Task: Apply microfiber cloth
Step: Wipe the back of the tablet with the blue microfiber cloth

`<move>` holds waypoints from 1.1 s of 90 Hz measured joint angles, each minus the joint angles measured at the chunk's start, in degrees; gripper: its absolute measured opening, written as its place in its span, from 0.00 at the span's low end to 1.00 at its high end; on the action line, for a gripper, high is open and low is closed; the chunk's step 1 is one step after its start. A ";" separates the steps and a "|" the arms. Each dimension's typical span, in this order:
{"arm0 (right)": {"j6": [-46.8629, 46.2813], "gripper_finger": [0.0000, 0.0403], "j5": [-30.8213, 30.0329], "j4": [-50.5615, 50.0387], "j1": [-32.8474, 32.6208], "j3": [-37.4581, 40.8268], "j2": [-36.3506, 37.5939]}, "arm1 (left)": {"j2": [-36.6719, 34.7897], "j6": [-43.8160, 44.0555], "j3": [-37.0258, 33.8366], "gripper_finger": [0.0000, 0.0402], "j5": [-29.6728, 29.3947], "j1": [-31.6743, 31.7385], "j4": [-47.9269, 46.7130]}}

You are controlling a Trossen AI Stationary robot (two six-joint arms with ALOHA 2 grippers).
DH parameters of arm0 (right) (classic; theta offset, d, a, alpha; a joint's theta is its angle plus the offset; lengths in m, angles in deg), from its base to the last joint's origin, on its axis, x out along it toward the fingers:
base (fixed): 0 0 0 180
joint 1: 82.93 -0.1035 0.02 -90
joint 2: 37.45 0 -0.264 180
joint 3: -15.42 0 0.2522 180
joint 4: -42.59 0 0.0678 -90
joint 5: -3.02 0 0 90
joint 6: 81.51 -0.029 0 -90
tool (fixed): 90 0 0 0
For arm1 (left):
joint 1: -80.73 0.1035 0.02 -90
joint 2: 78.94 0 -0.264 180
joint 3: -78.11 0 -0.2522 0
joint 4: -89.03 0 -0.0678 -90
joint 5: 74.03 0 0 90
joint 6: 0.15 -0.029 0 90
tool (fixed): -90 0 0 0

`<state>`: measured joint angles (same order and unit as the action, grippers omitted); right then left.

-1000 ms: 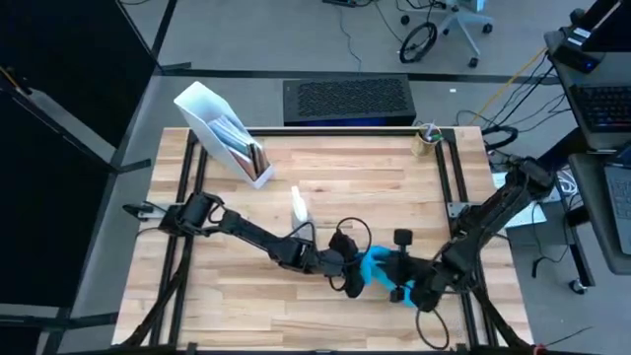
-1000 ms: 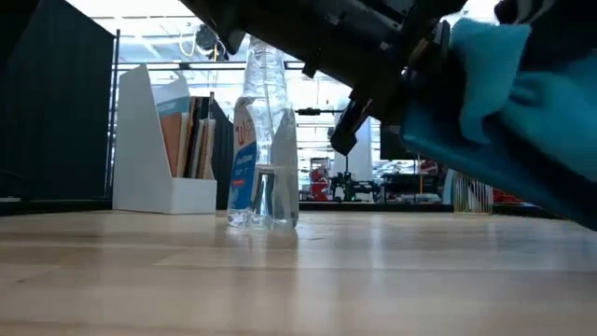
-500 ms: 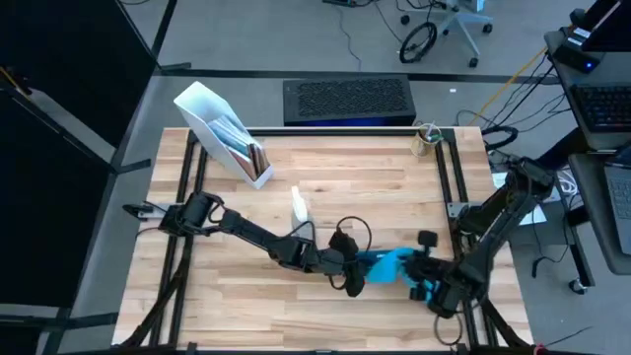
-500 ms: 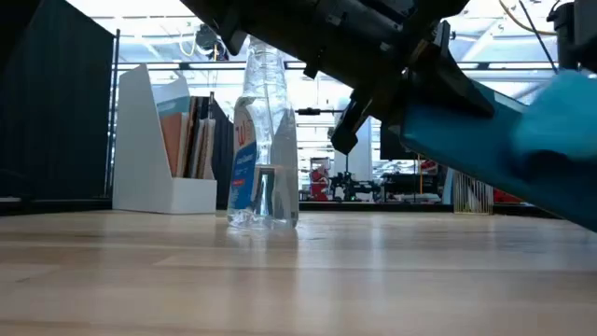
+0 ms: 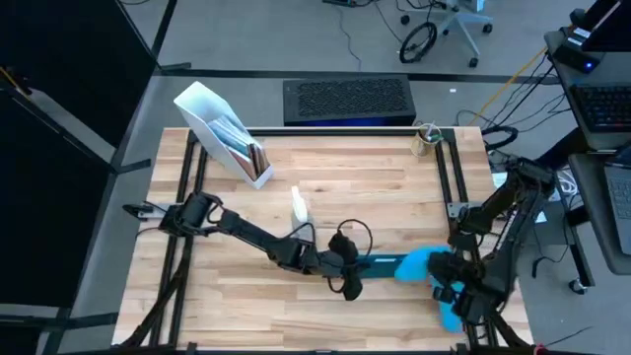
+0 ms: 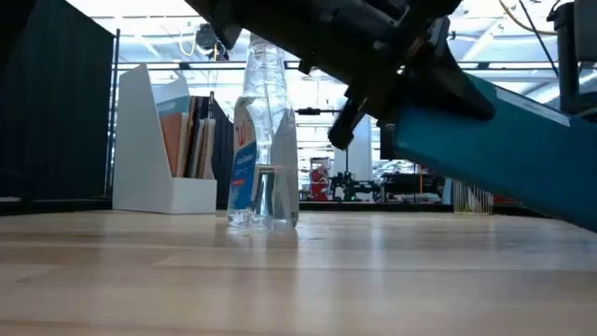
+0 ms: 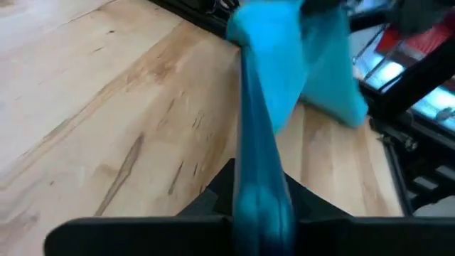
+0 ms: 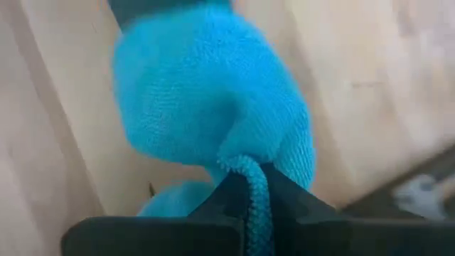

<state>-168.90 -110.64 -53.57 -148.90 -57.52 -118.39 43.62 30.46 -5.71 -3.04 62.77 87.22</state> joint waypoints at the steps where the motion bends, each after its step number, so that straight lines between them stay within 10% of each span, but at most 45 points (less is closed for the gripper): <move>1: -0.26 0.00 -0.36 -0.74 -0.13 -0.45 0.01 | -0.09 -0.54 0.22 0.03 -0.33 -0.07 -0.68; 41: -5.62 0.00 -10.51 2.51 -2.85 1.01 0.02 | -1.44 -28.19 16.17 0.03 -8.29 -7.26 -37.50; 99: -8.05 0.00 -10.77 8.09 -3.48 6.71 0.04 | -7.57 15.65 19.88 0.03 -5.63 -22.94 -94.11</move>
<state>-176.95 -121.41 -45.47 -152.38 -50.81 -118.35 36.04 46.12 14.17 -8.67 39.83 -6.89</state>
